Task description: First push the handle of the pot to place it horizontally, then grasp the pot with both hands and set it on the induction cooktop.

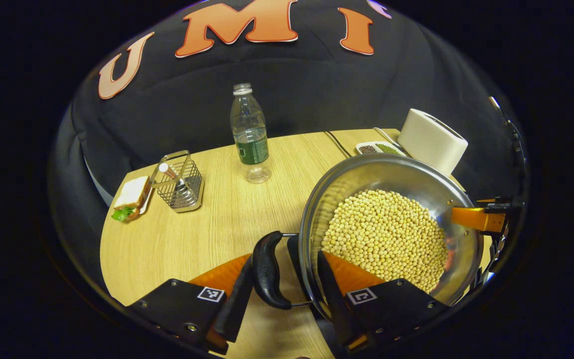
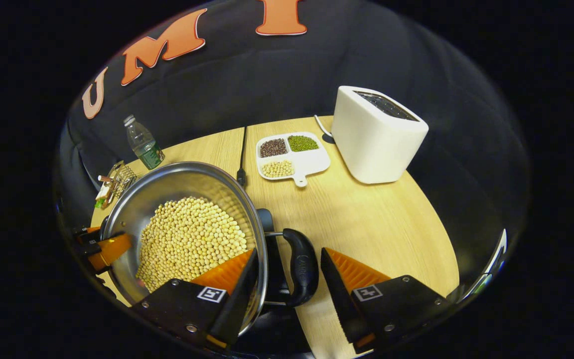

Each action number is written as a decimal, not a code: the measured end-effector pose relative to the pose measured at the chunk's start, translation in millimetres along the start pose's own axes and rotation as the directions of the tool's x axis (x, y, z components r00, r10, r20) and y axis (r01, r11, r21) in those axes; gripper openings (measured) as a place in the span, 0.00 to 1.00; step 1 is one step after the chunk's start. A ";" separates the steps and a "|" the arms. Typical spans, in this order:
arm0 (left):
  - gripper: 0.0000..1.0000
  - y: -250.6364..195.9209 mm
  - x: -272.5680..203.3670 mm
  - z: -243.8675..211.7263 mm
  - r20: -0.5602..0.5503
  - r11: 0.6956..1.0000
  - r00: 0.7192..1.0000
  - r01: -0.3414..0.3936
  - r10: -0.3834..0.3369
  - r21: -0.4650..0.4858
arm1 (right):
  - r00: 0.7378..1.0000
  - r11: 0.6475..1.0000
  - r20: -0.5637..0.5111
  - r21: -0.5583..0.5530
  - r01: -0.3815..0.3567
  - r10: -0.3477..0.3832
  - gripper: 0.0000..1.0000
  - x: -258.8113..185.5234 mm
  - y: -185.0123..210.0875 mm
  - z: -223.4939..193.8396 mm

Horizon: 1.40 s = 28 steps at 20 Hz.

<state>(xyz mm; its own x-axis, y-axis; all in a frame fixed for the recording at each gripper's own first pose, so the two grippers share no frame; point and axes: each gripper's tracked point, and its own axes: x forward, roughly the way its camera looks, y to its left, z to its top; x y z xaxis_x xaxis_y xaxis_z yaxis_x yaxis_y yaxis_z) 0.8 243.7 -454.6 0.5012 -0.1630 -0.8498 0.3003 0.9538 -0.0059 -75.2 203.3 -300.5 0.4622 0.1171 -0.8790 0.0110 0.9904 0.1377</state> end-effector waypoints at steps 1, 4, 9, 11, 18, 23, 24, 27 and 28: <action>0.74 3.2 -7.9 3.4 0.016 1.000 1.000 0.003 -0.003 -0.004 | 1.000 1.000 0.015 0.011 -0.001 0.001 0.81 -4.5 0.3 3.2; 0.74 11.9 -35.5 18.0 0.077 1.000 0.997 0.004 -0.004 0.000 | 0.994 1.000 0.109 0.011 0.017 -0.018 0.83 -18.5 -6.1 23.6; 0.73 33.8 -93.8 78.2 0.250 0.998 0.967 -0.033 0.043 -0.045 | 0.939 1.000 0.343 -0.017 0.025 -0.017 0.84 -87.0 -15.2 98.0; 0.73 52.9 -129.8 116.3 0.342 0.996 0.937 -0.042 0.067 -0.081 | 0.899 1.000 0.437 -0.025 0.018 -0.005 0.86 -121.8 -7.6 128.2; 0.71 132.9 -271.1 249.8 0.646 0.977 0.744 -0.048 0.173 -0.206 | 0.730 0.995 0.683 -0.086 0.047 0.025 0.88 -236.4 7.7 211.2; 0.71 171.0 -374.6 304.9 0.777 0.966 0.585 -0.048 0.233 -0.254 | 0.637 0.991 0.769 -0.122 0.057 0.058 0.94 -307.8 17.5 254.8; 0.71 178.8 -393.6 313.2 0.786 0.962 0.566 -0.050 0.248 -0.267 | 0.612 0.991 0.788 -0.125 0.054 0.066 0.98 -324.2 20.7 265.1; 0.71 192.3 -447.5 324.0 0.826 0.955 0.483 -0.098 0.292 -0.280 | 0.534 0.989 0.839 -0.142 0.027 0.106 0.91 -369.1 33.8 289.0; 0.71 197.3 -466.0 327.2 0.843 0.953 0.444 -0.124 0.303 -0.277 | 0.513 0.990 0.852 -0.140 0.026 0.107 0.97 -381.8 34.7 295.7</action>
<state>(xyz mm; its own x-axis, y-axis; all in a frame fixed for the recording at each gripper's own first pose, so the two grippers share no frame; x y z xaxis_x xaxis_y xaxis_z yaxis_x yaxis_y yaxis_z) 92.0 425.3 112.7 0.9979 0.0042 0.0647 -0.0012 0.9989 -0.0465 11.0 171.3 174.9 0.9935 0.1034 -0.0474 -0.1011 0.9936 0.0494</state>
